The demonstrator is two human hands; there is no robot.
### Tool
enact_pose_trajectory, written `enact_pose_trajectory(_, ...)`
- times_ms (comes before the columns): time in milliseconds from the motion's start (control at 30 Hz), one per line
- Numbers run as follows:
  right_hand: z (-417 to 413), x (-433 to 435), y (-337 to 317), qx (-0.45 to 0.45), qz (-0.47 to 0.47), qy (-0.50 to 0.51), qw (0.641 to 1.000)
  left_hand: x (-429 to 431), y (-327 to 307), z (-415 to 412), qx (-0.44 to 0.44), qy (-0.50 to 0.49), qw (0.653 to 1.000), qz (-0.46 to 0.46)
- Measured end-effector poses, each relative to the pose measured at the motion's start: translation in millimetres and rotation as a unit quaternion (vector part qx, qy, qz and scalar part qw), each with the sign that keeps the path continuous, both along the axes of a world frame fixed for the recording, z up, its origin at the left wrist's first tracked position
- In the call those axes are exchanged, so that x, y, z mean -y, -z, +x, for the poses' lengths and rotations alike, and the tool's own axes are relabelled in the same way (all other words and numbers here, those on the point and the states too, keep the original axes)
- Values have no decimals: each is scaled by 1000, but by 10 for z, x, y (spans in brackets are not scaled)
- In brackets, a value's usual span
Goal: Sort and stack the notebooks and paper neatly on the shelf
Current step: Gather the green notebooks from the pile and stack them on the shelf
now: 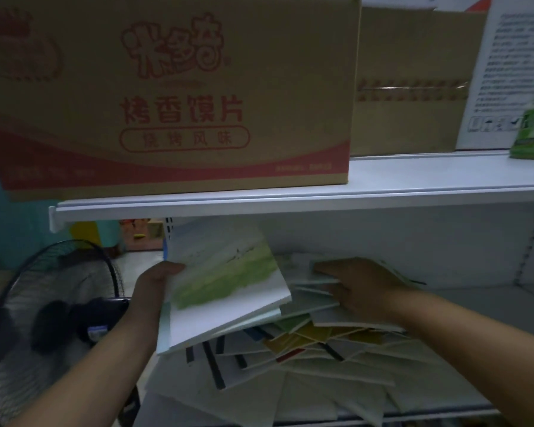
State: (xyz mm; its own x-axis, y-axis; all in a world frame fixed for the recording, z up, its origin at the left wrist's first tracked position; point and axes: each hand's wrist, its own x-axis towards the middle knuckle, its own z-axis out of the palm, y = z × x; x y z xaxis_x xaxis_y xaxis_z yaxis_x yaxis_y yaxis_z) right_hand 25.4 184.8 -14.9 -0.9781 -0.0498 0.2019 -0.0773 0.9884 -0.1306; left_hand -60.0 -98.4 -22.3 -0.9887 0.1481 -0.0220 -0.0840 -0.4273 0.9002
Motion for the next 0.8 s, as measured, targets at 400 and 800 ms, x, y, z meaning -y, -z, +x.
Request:
enact_pose_trajectory(400,267,-201,-233,-197,108,233,946,-508,3,317,22,124,992,12)
enact_pose_trajectory(800,1205,-738,-86,-249,161,187,936,-2689,-78,1237,30,169,985,-4)
